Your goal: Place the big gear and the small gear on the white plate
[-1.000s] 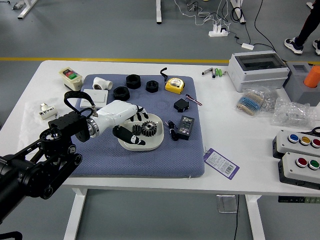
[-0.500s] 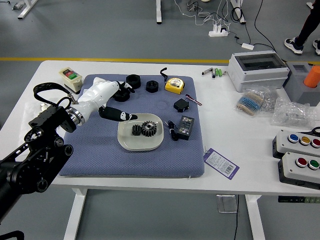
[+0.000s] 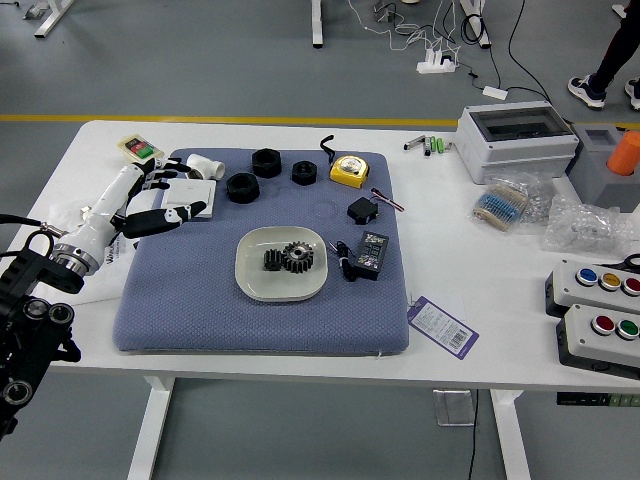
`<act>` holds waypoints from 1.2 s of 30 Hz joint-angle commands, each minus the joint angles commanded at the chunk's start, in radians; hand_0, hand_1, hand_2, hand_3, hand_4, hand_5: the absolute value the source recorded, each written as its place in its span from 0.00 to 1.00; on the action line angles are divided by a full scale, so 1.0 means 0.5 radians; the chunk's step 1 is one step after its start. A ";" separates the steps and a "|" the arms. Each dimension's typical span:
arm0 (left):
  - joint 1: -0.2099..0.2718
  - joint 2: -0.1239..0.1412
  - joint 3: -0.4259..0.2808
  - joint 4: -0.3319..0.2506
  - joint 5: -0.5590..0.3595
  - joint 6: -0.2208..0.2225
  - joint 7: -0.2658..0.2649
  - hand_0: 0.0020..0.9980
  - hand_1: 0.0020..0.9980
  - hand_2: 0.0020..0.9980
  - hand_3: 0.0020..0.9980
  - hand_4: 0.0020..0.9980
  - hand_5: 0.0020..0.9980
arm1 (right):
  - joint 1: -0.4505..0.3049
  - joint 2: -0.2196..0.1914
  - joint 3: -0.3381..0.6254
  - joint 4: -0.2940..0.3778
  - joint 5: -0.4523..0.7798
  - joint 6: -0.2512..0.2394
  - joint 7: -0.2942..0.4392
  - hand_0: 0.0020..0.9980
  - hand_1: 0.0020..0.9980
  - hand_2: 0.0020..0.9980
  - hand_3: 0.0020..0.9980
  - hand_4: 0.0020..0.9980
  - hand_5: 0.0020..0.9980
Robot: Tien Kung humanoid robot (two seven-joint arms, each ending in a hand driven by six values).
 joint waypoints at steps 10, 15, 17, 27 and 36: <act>0.227 0.002 -0.227 -0.168 -0.822 -0.339 0.303 0.76 0.81 0.88 0.77 0.97 0.69 | -0.002 0.005 -0.002 -0.002 -0.007 0.004 -0.003 0.69 0.71 0.76 0.57 0.79 0.64; 0.293 -0.020 -0.305 -0.243 -1.233 -0.466 0.413 0.80 0.84 0.92 0.81 1.00 0.79 | -0.001 0.006 0.003 -0.003 -0.014 0.006 -0.002 0.69 0.71 0.76 0.57 0.79 0.65; 0.310 -0.021 -0.320 -0.261 -1.352 -0.497 0.435 0.80 0.84 0.92 0.81 1.00 0.79 | 0.000 0.005 0.004 -0.003 -0.018 0.008 -0.002 0.69 0.71 0.76 0.57 0.79 0.65; 0.340 -0.043 -0.352 -0.274 -1.353 -0.545 0.453 0.80 0.84 0.94 0.83 1.00 0.84 | -0.004 0.005 0.003 -0.002 -0.013 0.010 0.000 0.69 0.71 0.76 0.57 0.79 0.65; 0.350 -0.058 -0.349 -0.265 -1.314 -0.537 0.439 0.81 0.84 0.94 0.83 1.00 0.86 | -0.010 0.009 -0.009 -0.003 -0.014 0.012 -0.003 0.69 0.71 0.76 0.57 0.79 0.65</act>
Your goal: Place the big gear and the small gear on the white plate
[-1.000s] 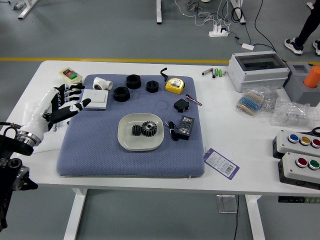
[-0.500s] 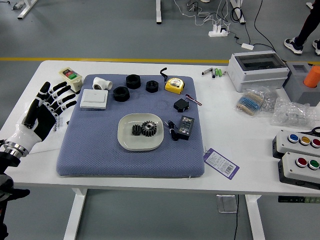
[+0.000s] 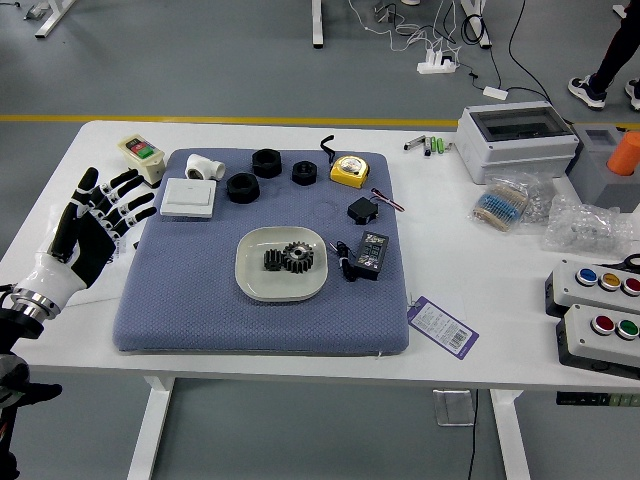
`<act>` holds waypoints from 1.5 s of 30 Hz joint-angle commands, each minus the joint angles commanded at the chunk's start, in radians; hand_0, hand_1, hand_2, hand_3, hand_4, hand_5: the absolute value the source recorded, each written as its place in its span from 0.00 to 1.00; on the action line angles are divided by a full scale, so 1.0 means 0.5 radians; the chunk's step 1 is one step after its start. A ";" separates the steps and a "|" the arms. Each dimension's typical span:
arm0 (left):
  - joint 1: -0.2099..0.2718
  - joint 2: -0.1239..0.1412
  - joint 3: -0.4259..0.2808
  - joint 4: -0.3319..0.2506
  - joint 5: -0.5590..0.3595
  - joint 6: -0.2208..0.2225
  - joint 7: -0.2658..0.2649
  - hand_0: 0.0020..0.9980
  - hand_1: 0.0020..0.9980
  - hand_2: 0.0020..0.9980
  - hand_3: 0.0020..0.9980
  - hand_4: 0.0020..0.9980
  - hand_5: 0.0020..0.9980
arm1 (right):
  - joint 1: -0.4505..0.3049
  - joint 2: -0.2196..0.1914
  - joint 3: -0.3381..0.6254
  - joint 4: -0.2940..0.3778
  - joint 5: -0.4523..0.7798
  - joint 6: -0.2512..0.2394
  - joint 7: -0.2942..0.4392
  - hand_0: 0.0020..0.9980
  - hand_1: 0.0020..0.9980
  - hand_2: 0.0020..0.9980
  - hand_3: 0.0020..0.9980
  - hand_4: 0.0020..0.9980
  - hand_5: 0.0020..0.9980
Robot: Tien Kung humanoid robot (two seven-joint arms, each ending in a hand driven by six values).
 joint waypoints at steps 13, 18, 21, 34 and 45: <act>0.039 -0.042 -0.018 0.009 0.080 0.013 -0.011 0.81 0.83 0.95 0.83 1.00 0.87 | -0.018 0.003 -0.029 0.000 0.004 0.000 -0.004 0.69 0.71 0.76 0.57 0.79 0.65; 0.034 -0.044 -0.008 0.008 0.091 0.019 -0.016 0.81 0.83 0.95 0.82 1.00 0.87 | -0.015 0.001 -0.022 0.000 0.002 0.001 -0.004 0.69 0.70 0.76 0.57 0.79 0.65; 0.030 -0.050 -0.006 0.017 0.094 0.028 -0.020 0.81 0.83 0.95 0.82 1.00 0.87 | -0.011 0.001 -0.014 0.000 0.000 0.002 -0.003 0.69 0.70 0.76 0.57 0.79 0.65; 0.033 -0.065 -0.015 0.020 0.093 0.055 -0.031 0.81 0.82 0.95 0.82 1.00 0.87 | 0.001 -0.004 -0.009 0.001 -0.004 0.002 -0.003 0.69 0.70 0.76 0.57 0.79 0.65; 0.029 -0.062 -0.010 0.023 0.111 0.056 -0.025 0.81 0.82 0.95 0.82 1.00 0.88 | 0.008 -0.004 -0.013 -0.001 0.002 0.002 -0.003 0.69 0.70 0.76 0.57 0.79 0.65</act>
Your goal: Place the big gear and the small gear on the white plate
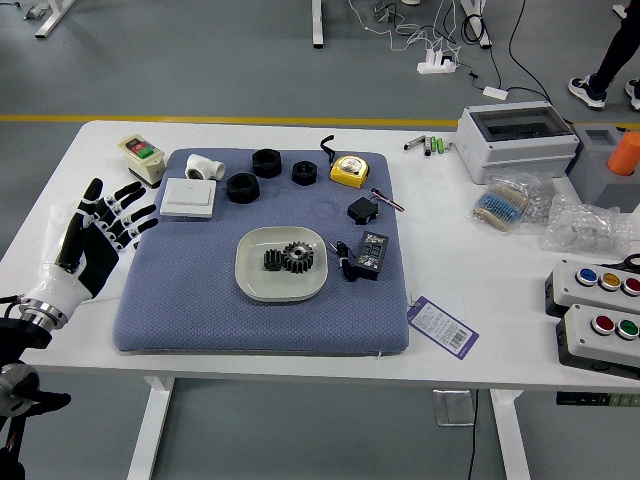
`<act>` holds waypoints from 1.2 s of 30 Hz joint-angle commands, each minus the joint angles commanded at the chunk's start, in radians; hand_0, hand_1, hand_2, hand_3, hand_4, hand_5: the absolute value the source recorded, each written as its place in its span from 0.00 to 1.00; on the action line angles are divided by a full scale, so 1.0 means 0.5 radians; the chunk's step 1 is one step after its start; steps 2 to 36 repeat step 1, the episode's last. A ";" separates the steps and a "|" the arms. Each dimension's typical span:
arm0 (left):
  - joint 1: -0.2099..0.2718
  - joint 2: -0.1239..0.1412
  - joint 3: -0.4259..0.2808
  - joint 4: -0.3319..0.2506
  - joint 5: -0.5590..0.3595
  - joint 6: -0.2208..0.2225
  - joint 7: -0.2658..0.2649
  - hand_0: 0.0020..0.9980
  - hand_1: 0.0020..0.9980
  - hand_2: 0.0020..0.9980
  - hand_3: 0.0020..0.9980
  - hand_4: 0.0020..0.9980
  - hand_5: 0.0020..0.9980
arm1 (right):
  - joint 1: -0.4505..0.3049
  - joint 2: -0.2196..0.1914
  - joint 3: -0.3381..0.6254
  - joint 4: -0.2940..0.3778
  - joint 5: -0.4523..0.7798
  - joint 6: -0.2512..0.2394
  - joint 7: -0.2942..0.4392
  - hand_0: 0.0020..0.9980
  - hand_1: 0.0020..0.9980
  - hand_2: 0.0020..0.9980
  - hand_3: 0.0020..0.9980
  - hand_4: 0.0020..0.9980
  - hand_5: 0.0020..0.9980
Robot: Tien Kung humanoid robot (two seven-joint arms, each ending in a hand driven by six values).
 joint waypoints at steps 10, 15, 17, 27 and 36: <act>0.000 0.001 -0.001 0.000 0.001 0.000 0.000 0.81 0.82 0.95 0.82 1.00 0.88 | 0.000 0.000 0.000 0.000 0.000 0.000 0.000 0.69 0.70 0.76 0.57 0.79 0.65; 0.000 0.001 -0.001 0.000 0.001 0.000 0.000 0.81 0.82 0.95 0.82 1.00 0.88 | 0.000 0.000 0.000 0.000 0.000 0.000 0.000 0.69 0.70 0.76 0.57 0.79 0.65; 0.000 0.001 -0.001 0.000 0.001 0.000 0.000 0.81 0.82 0.95 0.82 1.00 0.88 | 0.000 0.000 0.000 0.000 0.000 0.000 0.000 0.69 0.70 0.76 0.57 0.79 0.65; 0.000 0.001 -0.001 0.000 0.001 0.000 0.000 0.81 0.82 0.95 0.82 1.00 0.88 | 0.000 0.000 0.000 0.000 0.000 0.000 0.000 0.69 0.70 0.76 0.57 0.79 0.65; 0.000 0.001 -0.001 0.000 0.001 0.000 0.000 0.81 0.82 0.95 0.82 1.00 0.88 | 0.000 0.000 0.000 0.000 0.000 0.000 0.000 0.69 0.70 0.76 0.57 0.79 0.65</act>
